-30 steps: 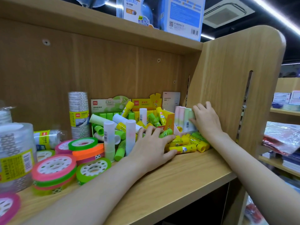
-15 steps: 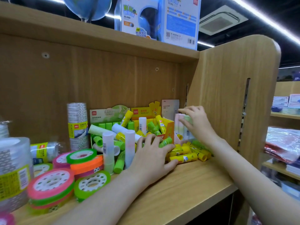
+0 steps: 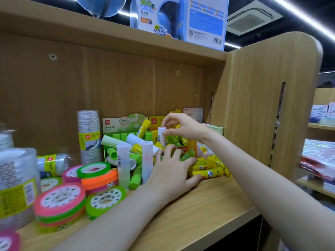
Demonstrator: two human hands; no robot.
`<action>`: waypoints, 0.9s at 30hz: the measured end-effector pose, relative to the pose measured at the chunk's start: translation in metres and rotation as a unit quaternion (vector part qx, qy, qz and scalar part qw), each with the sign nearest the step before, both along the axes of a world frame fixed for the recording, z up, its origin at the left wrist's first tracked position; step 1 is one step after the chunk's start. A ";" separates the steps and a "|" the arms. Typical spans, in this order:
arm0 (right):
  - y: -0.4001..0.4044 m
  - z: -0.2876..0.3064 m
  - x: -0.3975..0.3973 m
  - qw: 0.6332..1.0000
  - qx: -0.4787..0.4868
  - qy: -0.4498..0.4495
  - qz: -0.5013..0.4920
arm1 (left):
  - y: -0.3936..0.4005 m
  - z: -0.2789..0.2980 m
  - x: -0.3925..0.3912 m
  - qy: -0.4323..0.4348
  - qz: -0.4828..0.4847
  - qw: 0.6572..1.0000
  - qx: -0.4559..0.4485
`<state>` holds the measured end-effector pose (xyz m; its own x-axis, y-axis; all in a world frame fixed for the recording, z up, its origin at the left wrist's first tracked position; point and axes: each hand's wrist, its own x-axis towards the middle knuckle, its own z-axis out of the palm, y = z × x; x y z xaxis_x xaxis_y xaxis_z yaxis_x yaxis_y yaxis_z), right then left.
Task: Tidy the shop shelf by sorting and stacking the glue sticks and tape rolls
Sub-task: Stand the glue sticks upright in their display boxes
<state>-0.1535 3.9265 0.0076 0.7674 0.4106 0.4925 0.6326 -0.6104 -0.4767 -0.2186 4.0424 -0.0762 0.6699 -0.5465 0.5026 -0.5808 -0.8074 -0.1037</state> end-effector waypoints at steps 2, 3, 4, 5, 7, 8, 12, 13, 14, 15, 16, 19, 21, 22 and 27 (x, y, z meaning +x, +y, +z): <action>-0.001 -0.002 -0.001 0.998 0.055 -0.002 -0.010 | 0.000 0.000 0.000 -0.001 -0.001 1.000 -0.004; -0.004 -0.002 -0.002 0.995 0.102 -0.005 -0.015 | 0.000 0.000 0.000 -0.001 -0.001 1.000 -0.006; -0.010 -0.001 -0.004 0.986 0.162 -0.005 -0.021 | 0.000 -0.001 0.000 0.000 -0.001 1.000 -0.007; -0.016 0.001 -0.007 0.972 0.234 0.000 -0.023 | 0.000 0.000 -0.001 0.001 -0.001 1.000 -0.006; -0.033 0.006 -0.012 0.930 0.366 0.011 -0.033 | -0.001 -0.001 0.000 0.004 0.003 1.000 0.000; -0.043 0.010 -0.013 0.914 0.401 0.006 -0.052 | -0.001 -0.001 0.000 0.006 0.006 1.000 0.001; -0.068 0.013 -0.020 0.935 0.250 -0.112 -0.224 | -0.001 0.001 -0.001 0.022 0.017 1.000 0.010; -0.070 0.010 -0.022 0.936 0.203 -0.134 -0.256 | 0.000 0.001 -0.001 0.024 0.018 0.999 0.013; -0.070 0.007 -0.024 0.935 0.165 -0.144 -0.277 | 0.000 0.001 -0.001 0.026 0.019 0.999 0.015; -0.071 0.002 -0.026 0.935 0.126 -0.147 -0.297 | 0.000 0.002 -0.002 0.027 0.019 0.999 0.017; -0.074 -0.003 -0.027 0.935 0.082 -0.137 -0.316 | 0.000 0.002 -0.002 0.028 0.019 0.999 0.019; -0.082 -0.012 -0.031 0.948 -0.021 -0.038 -0.316 | 0.000 0.002 -0.002 0.028 0.018 0.999 0.021; -0.086 -0.010 -0.036 0.954 -0.074 0.006 -0.289 | 0.000 0.002 -0.003 0.028 0.017 0.999 0.020; -0.087 -0.009 -0.037 0.953 -0.092 0.005 -0.288 | 0.000 0.002 -0.003 0.028 0.017 0.999 0.019; -0.088 -0.003 -0.035 0.938 -0.098 -0.013 -0.331 | 0.000 0.002 -0.002 0.030 0.015 0.999 0.018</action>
<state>-0.1887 3.8389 0.0045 0.8746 -0.0675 0.4801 0.0934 -0.9483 -0.3035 -0.2211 4.0422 -0.0745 0.7142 -0.5427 0.4419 -0.5629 -0.8207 -0.0982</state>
